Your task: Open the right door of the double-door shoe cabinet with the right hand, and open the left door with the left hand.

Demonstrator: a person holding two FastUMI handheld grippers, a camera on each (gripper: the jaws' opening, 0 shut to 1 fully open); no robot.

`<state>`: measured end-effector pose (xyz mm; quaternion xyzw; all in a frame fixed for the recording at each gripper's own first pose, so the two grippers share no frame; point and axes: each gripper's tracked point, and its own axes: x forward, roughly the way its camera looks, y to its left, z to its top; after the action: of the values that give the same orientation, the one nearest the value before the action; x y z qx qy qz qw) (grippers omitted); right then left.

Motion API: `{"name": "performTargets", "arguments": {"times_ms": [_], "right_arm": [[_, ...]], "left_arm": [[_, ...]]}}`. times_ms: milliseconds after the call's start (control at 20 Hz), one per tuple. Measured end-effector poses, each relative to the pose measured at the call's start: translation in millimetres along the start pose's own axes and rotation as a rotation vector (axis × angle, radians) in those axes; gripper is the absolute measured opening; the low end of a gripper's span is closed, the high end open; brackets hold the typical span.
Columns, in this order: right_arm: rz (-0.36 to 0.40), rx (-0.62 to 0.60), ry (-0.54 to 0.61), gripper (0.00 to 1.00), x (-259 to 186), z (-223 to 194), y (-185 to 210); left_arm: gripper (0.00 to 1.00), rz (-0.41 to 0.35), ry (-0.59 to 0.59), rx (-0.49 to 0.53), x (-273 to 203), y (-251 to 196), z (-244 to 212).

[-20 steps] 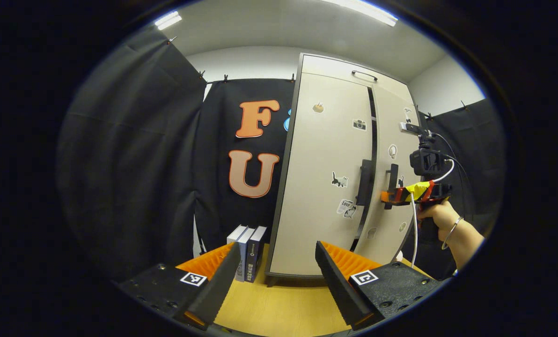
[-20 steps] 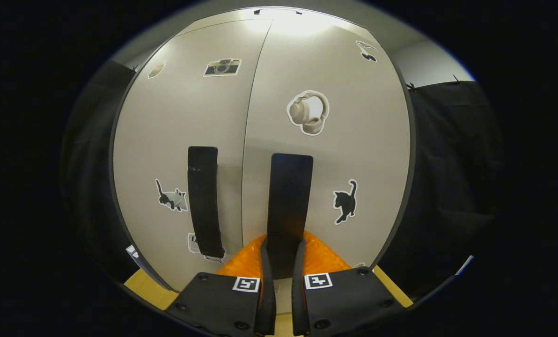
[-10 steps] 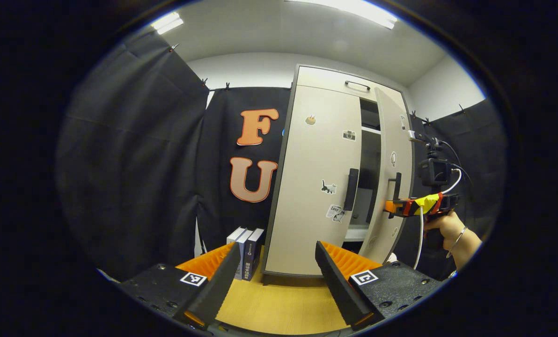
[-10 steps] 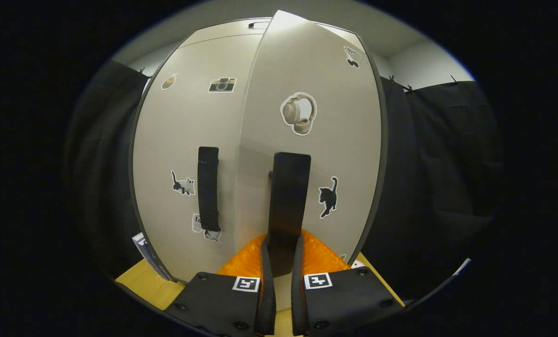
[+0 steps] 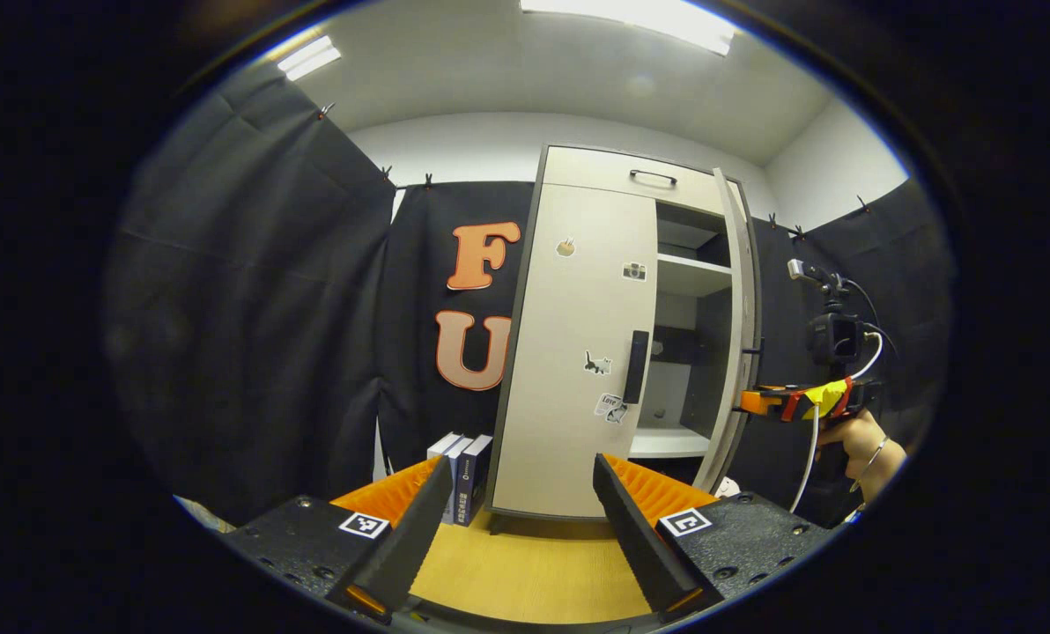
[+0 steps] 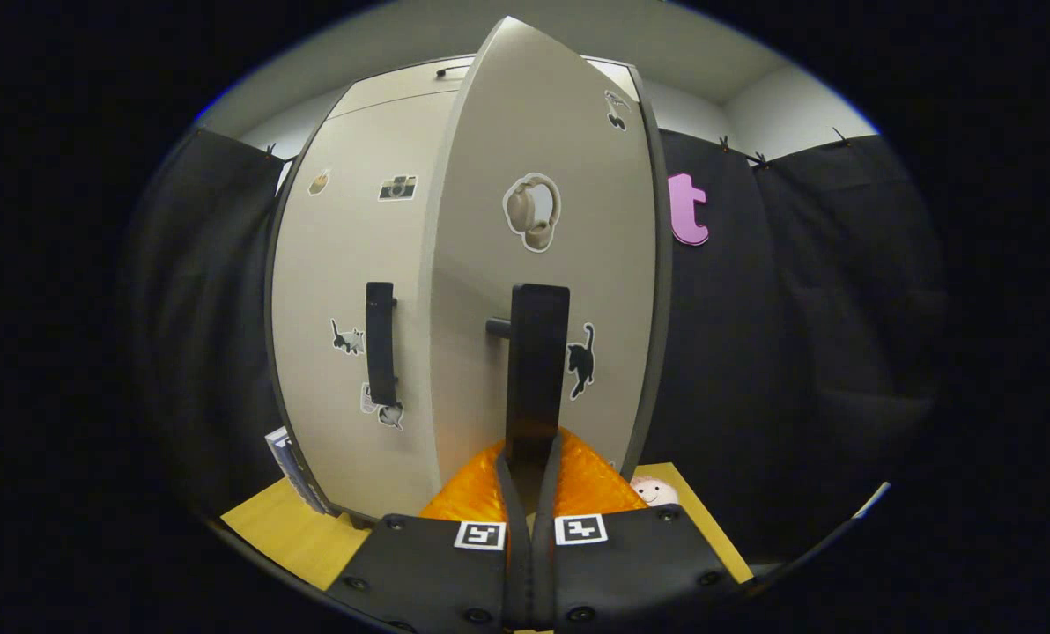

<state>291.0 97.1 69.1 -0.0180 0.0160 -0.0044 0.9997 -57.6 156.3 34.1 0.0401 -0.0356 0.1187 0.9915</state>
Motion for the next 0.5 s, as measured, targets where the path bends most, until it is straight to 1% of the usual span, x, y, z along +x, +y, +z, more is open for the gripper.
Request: {"name": "performTargets", "arguments": {"times_ms": [300, 400, 500], "right_arm": [[-0.1, -0.058, 0.006, 0.07, -13.4, -1.1, -48.5], [-0.118, -0.082, 0.007, 0.07, -17.4, -0.6, -60.7], [-0.117, -0.102, 0.003, 0.07, -18.8, 0.1, -69.4]], "left_arm": [[0.96, -0.023, -0.011, 0.002, -20.0, -45.7, 7.3], [0.96, -0.037, -0.016, 0.009, -23.6, -63.0, 10.8], [0.96, -0.046, -0.02, 0.015, -28.3, -76.2, 11.6]]}}
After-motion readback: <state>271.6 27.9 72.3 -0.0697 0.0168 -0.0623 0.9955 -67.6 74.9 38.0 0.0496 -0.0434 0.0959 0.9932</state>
